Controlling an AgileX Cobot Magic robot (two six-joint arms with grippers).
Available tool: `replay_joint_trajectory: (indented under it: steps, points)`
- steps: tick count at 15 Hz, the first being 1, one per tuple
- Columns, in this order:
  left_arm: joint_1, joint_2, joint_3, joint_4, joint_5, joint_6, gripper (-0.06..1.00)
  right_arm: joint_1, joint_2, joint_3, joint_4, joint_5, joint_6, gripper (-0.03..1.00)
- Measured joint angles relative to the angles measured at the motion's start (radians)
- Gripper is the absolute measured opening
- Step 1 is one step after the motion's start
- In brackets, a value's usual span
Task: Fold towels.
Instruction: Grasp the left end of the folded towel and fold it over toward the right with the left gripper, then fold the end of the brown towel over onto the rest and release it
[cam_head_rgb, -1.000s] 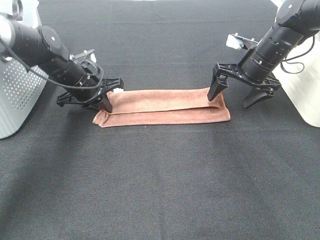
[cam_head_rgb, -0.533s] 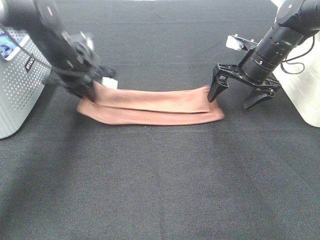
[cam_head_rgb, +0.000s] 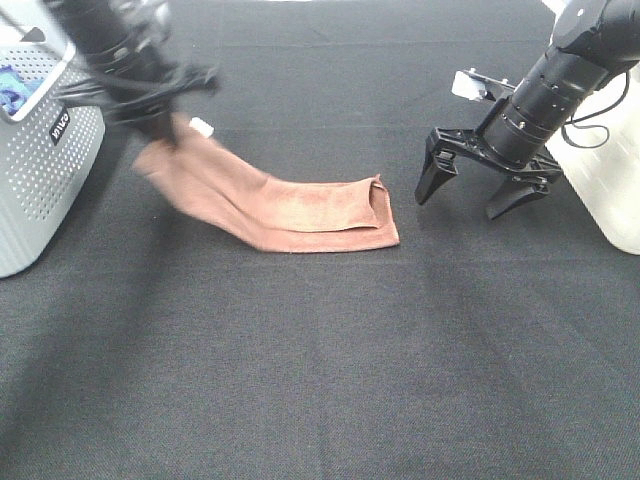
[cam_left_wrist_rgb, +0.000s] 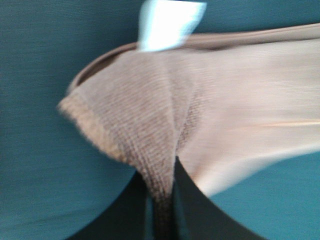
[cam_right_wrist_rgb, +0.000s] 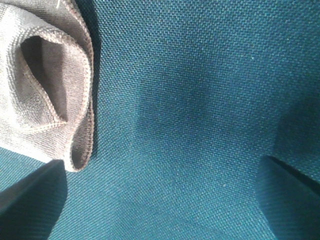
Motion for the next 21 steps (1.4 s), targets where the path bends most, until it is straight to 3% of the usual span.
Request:
replay_joint_trajectory:
  steps: [6, 13, 14, 16, 18, 21]
  points:
    - [-0.155, 0.107, -0.003, -0.196, -0.225, 0.0, 0.05, 0.0, 0.0, 0.0, 0.0, 0.0, 0.0, 0.96]
    - [-0.226, 0.168, -0.003, -0.396, -0.421, 0.0, 0.44, 0.0, 0.0, 0.0, 0.014, 0.019, 0.0, 0.96]
    - [-0.226, 0.168, -0.003, -0.396, -0.421, 0.0, 0.44, 0.0, 0.0, 0.0, 0.014, 0.019, 0.0, 0.96]
    - [-0.228, 0.168, -0.003, -0.436, -0.446, 0.0, 0.55, 0.0, 0.0, 0.0, 0.026, 0.027, 0.001, 0.96]
    - [-0.224, 0.167, -0.003, -0.446, -0.468, 0.055, 0.6, 0.0, -0.007, 0.0, 0.066, 0.03, -0.009, 0.96]
    - [-0.144, 0.102, -0.003, -0.372, -0.467, 0.211, 0.6, 0.02, -0.056, 0.0, 0.26, 0.062, -0.145, 0.96]
